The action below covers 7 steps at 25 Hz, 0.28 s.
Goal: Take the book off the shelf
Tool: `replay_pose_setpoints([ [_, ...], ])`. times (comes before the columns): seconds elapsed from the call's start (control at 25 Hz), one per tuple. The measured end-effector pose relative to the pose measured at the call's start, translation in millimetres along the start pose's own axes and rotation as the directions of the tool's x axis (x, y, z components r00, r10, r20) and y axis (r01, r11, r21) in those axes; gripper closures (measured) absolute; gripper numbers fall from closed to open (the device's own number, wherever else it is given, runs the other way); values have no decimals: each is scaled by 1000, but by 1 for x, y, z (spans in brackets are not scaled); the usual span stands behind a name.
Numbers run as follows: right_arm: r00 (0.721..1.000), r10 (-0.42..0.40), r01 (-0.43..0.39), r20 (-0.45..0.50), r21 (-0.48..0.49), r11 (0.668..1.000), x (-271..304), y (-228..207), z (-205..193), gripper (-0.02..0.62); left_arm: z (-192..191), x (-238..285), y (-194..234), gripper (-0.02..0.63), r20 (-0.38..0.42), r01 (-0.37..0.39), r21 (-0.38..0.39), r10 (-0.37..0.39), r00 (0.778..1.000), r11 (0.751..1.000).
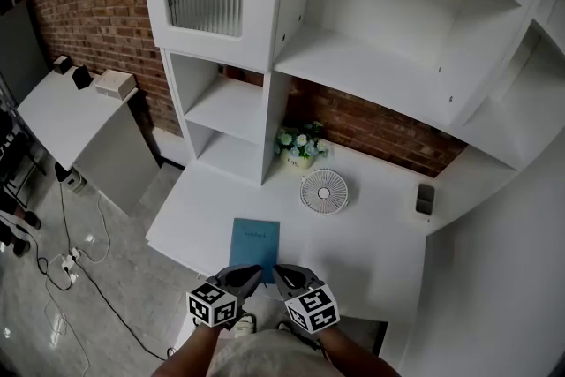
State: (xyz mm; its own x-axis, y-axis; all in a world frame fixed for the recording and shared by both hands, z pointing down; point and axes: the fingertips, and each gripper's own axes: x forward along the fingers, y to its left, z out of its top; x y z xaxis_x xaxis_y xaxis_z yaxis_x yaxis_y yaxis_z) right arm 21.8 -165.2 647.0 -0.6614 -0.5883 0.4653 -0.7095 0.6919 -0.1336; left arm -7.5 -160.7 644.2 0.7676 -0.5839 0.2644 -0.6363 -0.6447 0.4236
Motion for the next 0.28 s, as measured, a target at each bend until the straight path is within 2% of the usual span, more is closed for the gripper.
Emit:
replay_pose_setpoints([
  [0.28, 1000, -1, 1, -6, 0, 1000, 2, 1, -3, 581, -3, -1, 3, 571, 2, -1, -7, 1, 1000, 1000],
])
